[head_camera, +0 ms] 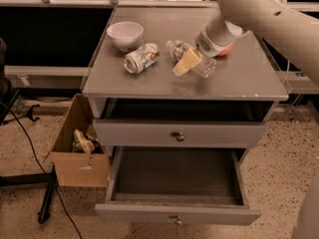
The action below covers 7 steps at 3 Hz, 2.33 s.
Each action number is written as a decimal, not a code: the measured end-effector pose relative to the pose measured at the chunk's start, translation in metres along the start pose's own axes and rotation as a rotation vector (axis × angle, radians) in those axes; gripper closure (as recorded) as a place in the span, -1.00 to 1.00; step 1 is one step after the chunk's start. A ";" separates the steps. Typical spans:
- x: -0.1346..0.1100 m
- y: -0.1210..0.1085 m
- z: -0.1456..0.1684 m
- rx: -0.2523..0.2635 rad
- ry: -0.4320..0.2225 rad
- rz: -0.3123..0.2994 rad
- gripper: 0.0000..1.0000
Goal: Place water bottle into middle drawer
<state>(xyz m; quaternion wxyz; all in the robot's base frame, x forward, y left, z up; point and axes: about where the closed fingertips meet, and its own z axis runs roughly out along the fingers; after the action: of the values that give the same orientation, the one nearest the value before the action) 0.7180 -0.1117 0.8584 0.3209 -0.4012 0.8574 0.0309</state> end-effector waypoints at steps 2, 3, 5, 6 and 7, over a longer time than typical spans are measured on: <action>0.001 -0.021 0.016 0.029 0.018 0.031 -0.76; 0.004 -0.026 0.025 0.026 0.040 0.046 -0.58; 0.009 -0.026 0.031 0.017 0.061 0.056 0.42; 0.009 -0.026 0.031 0.017 0.061 0.056 0.85; 0.008 -0.023 0.023 0.012 0.056 0.034 1.00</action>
Offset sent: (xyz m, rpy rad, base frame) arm 0.0358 -0.0187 -0.0102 -0.0151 0.0037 -0.0753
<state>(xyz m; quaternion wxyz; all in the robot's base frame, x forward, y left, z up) 0.7422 -0.1256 0.8402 0.2985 -0.3852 0.8730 0.0199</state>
